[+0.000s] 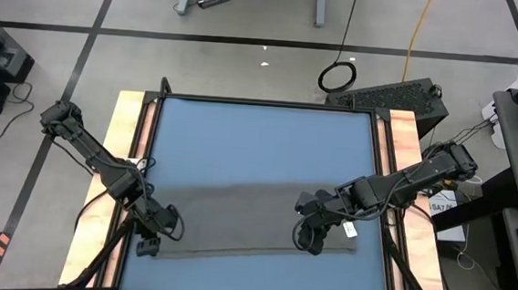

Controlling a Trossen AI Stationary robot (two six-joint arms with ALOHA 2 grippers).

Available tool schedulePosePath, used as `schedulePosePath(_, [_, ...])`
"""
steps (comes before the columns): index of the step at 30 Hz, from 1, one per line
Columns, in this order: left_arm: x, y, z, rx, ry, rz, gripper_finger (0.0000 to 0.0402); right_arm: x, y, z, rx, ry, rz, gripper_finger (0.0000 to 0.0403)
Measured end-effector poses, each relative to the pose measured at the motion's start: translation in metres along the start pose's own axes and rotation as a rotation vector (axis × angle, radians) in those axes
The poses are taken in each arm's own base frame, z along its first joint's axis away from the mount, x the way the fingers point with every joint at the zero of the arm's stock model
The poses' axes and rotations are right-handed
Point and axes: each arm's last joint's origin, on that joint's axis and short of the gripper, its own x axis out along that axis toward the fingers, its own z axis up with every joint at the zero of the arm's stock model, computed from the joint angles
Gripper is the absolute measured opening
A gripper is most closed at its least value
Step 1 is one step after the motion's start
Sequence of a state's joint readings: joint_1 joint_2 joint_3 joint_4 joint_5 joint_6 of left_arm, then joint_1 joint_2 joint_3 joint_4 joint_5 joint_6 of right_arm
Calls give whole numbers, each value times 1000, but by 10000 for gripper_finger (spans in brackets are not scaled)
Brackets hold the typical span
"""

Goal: Roll towel
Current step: Fold the gray towel, then roll the gray towel

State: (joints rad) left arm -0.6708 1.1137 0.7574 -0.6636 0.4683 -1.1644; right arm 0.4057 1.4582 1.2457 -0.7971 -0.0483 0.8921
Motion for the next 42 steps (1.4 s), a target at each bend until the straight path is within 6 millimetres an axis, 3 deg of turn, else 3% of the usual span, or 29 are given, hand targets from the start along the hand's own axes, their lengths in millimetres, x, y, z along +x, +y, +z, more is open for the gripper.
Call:
schedulePosePath(4, [0, 1, 1, 13, -32, 19, 244, 0, 0, 0, 5, 0, 0, 109])
schedulePosePath(9, [-2, 8, 4, -10, -141, 117, 249, 0, -1, 1, 11, -1, -1, 109])
schedulePosePath(19, [-17, 20, 33, -94, -407, 181, 249, -2, -7, 20, 300, -46, 68, 109])
schedulePosePath(30, [-37, 47, 62, -71, -520, 260, 242, -5, -43, 28, 533, 30, -120, 109])
schedulePosePath(37, [-16, 86, 65, -132, -450, 362, 202, -5, -70, 42, 457, -103, -339, 109])
schedulePosePath(42, [3, 110, 58, -161, -398, 417, 183, 20, -85, 58, 407, -92, -415, 109])
